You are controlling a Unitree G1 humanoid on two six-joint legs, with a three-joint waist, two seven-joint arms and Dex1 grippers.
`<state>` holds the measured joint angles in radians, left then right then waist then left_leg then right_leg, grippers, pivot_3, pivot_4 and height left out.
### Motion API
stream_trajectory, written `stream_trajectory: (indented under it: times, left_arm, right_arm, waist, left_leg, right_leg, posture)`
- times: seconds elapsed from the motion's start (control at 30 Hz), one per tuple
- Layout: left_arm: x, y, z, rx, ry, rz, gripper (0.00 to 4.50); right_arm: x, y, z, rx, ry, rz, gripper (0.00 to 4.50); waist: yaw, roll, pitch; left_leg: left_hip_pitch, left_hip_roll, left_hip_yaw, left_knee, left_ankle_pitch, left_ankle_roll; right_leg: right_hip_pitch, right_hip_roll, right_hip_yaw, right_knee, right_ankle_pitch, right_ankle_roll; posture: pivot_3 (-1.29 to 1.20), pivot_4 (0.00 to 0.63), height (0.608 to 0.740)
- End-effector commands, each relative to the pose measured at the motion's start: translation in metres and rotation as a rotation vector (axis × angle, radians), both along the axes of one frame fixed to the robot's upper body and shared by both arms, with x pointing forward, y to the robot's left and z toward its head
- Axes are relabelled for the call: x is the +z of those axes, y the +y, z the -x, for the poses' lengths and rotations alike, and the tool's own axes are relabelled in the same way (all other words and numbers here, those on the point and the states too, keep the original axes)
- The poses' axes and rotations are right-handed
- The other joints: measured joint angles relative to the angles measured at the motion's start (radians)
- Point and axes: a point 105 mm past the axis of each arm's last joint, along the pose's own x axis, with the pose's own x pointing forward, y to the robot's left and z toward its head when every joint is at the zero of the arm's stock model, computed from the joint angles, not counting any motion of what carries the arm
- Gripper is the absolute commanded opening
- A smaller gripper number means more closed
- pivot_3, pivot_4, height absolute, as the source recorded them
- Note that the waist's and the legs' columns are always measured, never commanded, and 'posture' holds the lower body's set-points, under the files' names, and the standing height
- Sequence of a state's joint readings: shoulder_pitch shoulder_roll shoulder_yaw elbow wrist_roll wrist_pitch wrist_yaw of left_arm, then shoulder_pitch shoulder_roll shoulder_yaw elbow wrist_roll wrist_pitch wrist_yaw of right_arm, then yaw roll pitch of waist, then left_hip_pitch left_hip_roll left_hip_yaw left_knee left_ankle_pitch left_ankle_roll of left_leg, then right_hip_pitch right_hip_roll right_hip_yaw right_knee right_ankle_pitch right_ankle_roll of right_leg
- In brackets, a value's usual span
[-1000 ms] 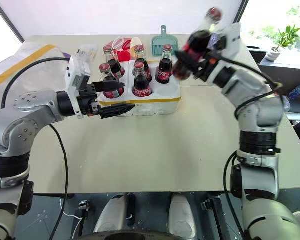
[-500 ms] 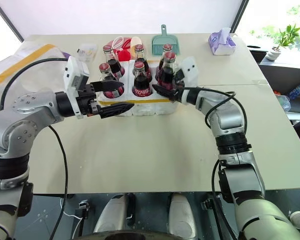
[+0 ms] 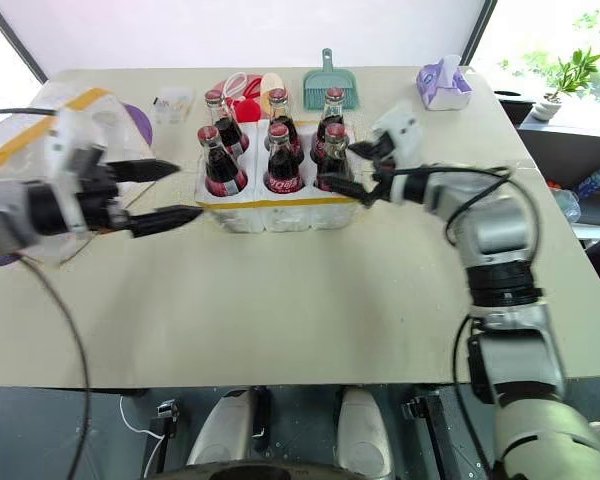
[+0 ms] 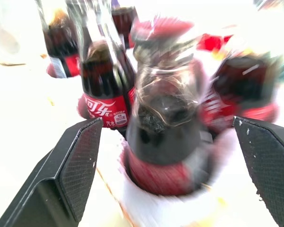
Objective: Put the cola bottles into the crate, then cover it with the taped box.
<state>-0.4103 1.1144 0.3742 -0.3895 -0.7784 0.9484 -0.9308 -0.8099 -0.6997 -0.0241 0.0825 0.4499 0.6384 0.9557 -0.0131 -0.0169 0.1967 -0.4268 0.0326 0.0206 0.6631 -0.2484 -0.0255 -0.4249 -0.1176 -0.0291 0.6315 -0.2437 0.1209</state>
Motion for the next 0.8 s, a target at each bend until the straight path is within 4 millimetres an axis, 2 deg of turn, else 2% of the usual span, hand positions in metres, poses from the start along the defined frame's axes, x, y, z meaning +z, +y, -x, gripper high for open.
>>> stream_trajectory:
  times: [0.03, 0.17, 0.3, 0.4, 0.5, 0.6, 0.8]
  left_arm:
    - [0.027, 0.039, 0.024, 0.075, -0.023, -0.093, 4.50]
    - [0.040, 0.090, 0.052, 0.216, 0.068, -0.199, 4.50]
    - [0.039, 0.143, 0.086, 0.356, 0.195, -0.336, 4.50]
    - [0.035, 0.188, 0.097, 0.491, 0.259, -0.447, 4.50]
    - [0.031, 0.214, 0.096, 0.532, 0.306, -0.479, 4.50]
    - [0.023, 0.230, 0.084, 0.563, 0.314, -0.481, 4.50]
    - [-0.010, 0.244, 0.054, 0.582, 0.315, -0.469, 4.50]
  right_arm:
    - [0.045, -0.018, 0.028, 0.090, -0.090, 0.039, 4.47]
    - [0.072, -0.034, 0.056, 0.190, -0.078, 0.070, 4.47]
    - [0.101, -0.031, 0.077, 0.295, -0.122, 0.026, 4.47]
    - [0.118, -0.022, 0.089, 0.385, -0.140, -0.035, 4.47]
    - [0.122, -0.012, 0.097, 0.455, -0.153, -0.051, 4.47]
    - [0.119, -0.004, 0.098, 0.478, -0.161, -0.031, 4.47]
    - [0.116, 0.000, 0.095, 0.464, -0.158, -0.018, 4.47]
  waist:
    - [-0.001, 0.000, 0.000]
    - [-0.003, 0.001, 0.000]
    - [-0.012, 0.002, 0.001]
    - [-0.013, 0.002, 0.001]
    - [-0.006, 0.002, 0.001]
    - [0.002, 0.001, 0.001]
    - [-0.001, 0.001, 0.001]
  left_leg:
    - [0.000, 0.000, 0.000, 0.000, 0.000, 0.000]
    - [0.001, 0.001, 0.001, -0.001, 0.000, 0.000]
    - [0.001, 0.001, 0.003, -0.002, 0.000, 0.000]
    - [0.001, 0.002, 0.003, -0.004, 0.000, 0.000]
    - [0.001, 0.002, 0.004, -0.006, 0.000, 0.000]
    - [0.001, 0.002, 0.004, -0.006, 0.000, -0.001]
    - [0.000, 0.002, 0.004, -0.006, 0.000, 0.000]
  right_leg:
    - [0.000, 0.000, 0.000, 0.000, 0.000, 0.000]
    - [0.000, 0.000, 0.000, 0.000, 0.000, 0.000]
    - [-0.002, 0.000, 0.000, 0.000, -0.001, -0.002]
    - [-0.004, 0.000, 0.000, 0.000, -0.002, -0.004]
    - [-0.005, 0.000, -0.001, 0.000, -0.003, -0.006]
    - [-0.004, 0.000, 0.000, 0.000, -0.004, -0.006]
    - [-0.005, 0.000, 0.000, 0.002, -0.002, -0.003]
  posture:
    - [0.00, 0.150, 0.736]
    - [0.00, 0.150, 0.736]
    - [0.00, 0.150, 0.736]
    - [0.00, 0.150, 0.736]
    - [0.00, 0.150, 0.736]
    - [0.00, 0.150, 0.736]
    - [0.00, 0.150, 0.736]
